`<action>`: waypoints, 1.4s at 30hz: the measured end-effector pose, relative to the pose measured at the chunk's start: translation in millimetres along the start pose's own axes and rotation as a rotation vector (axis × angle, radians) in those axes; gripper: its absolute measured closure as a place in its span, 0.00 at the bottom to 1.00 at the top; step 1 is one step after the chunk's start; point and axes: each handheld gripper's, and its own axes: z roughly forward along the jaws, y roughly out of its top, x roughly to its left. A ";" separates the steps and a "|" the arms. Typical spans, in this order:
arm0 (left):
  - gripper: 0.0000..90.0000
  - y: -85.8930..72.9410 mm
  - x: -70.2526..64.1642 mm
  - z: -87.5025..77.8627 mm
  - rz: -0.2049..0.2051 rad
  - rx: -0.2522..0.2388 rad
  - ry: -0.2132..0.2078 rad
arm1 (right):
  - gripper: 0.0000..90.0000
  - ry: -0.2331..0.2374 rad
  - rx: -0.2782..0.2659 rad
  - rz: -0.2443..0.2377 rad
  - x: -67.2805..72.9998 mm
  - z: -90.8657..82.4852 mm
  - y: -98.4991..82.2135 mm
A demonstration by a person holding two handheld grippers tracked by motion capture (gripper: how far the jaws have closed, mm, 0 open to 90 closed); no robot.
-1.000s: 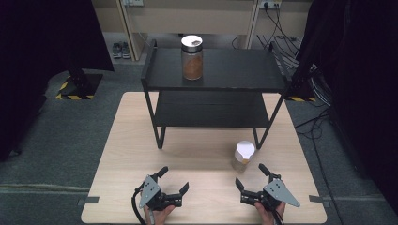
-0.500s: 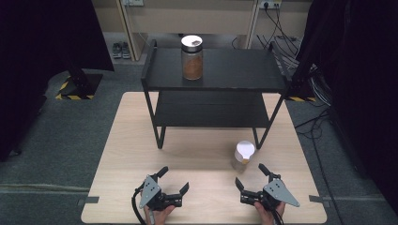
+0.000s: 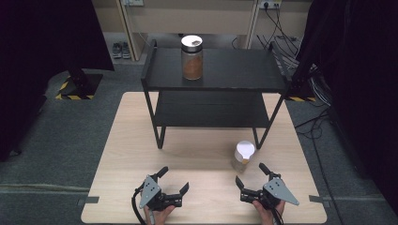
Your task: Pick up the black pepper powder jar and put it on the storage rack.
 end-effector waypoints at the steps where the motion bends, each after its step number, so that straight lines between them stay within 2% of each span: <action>1: 0.00 0.0 0.0 0.0 0.000 0.000 0.000 | 0.00 -0.001 -0.003 0.004 -0.2 0.2 -0.4; 8: 0.00 -0.1 0.0 -0.1 0.000 -0.001 -0.001 | 0.00 -0.009 -0.018 0.004 0.5 3.8 -1.7; 17: 0.00 -0.1 0.0 -0.1 0.000 -0.001 -0.001 | 0.00 -0.051 -0.015 -0.010 -0.4 17.8 -1.9; 24: 0.00 -0.3 -0.3 -0.1 0.001 -0.001 -0.001 | 0.00 -0.054 0.007 -0.035 0.8 26.9 -1.6; 31: 0.00 -0.3 -0.3 -0.3 0.001 -0.001 0.000 | 0.01 -0.069 0.021 -0.032 0.3 36.1 -2.1; 42: 0.00 -0.4 -0.4 -0.3 0.001 -0.002 0.000 | 0.07 -0.074 0.055 -0.055 -1.1 51.6 -2.0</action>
